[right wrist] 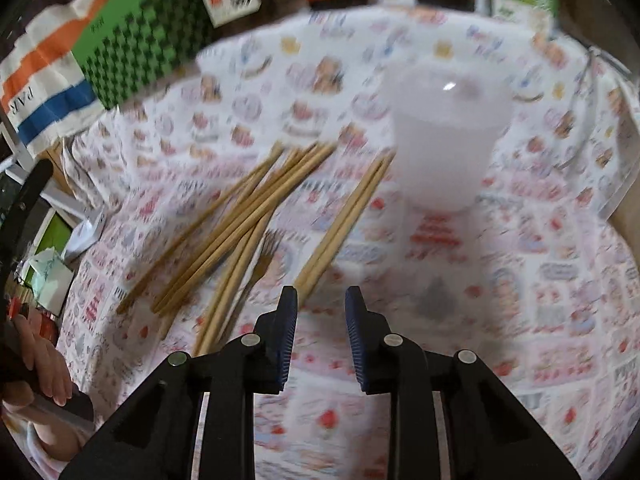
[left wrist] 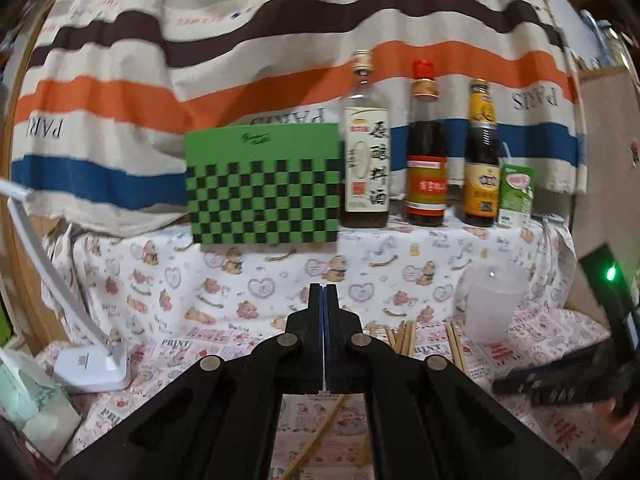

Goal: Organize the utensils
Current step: 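Close the left tool on one chopstick while the right tool grasps another chopstick, then lift the held chopsticks upright with both tools and carry them toward the cup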

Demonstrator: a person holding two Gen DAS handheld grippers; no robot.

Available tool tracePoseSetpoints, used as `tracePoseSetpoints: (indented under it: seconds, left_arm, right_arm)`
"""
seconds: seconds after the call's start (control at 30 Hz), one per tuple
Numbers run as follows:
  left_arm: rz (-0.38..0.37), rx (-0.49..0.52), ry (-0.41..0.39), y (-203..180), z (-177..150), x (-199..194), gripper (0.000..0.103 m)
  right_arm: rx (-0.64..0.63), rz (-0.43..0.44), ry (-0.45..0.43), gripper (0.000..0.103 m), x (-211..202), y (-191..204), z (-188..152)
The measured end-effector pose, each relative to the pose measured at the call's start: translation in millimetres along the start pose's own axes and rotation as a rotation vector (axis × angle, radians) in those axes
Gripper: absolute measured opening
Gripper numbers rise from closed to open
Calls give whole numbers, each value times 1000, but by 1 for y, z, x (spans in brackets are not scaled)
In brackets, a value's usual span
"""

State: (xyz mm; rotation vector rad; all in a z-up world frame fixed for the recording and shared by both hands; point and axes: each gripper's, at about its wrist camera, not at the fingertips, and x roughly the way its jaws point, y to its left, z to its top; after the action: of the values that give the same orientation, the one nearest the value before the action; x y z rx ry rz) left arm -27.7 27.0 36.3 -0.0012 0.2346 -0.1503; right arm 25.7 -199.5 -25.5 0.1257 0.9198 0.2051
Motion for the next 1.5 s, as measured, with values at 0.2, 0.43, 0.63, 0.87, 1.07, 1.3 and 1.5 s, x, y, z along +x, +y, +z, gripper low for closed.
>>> tracePoseSetpoints:
  seconds: [0.2,0.43,0.63,0.87,1.07,1.3,1.5]
  left_arm:
    - [27,-80,-1,20,2,1,0]
    - [54,-86,12,23,3,2,0]
    - [114,-68,23,23,1,5,3]
    - [114,-91,18,28,3,3,20]
    - [94,-118,53,35,3,9,36]
    - [-24,-67,458,24,-23,66,40]
    - [-118,-56,648,10,-50,87,40]
  right_arm:
    - [-22,-52,62,28,17,20,-7]
    - [12,-19,141,28,21,21,-10]
    - [-33,-65,150,25,19,41,-18]
    - [-42,-158,127,12,16,21,-20]
    - [-96,-173,71,11,14,15,-23]
    - [-122,-86,-253,8,-35,1,-29]
    - [-131,-70,-477,8,-81,-2,-10]
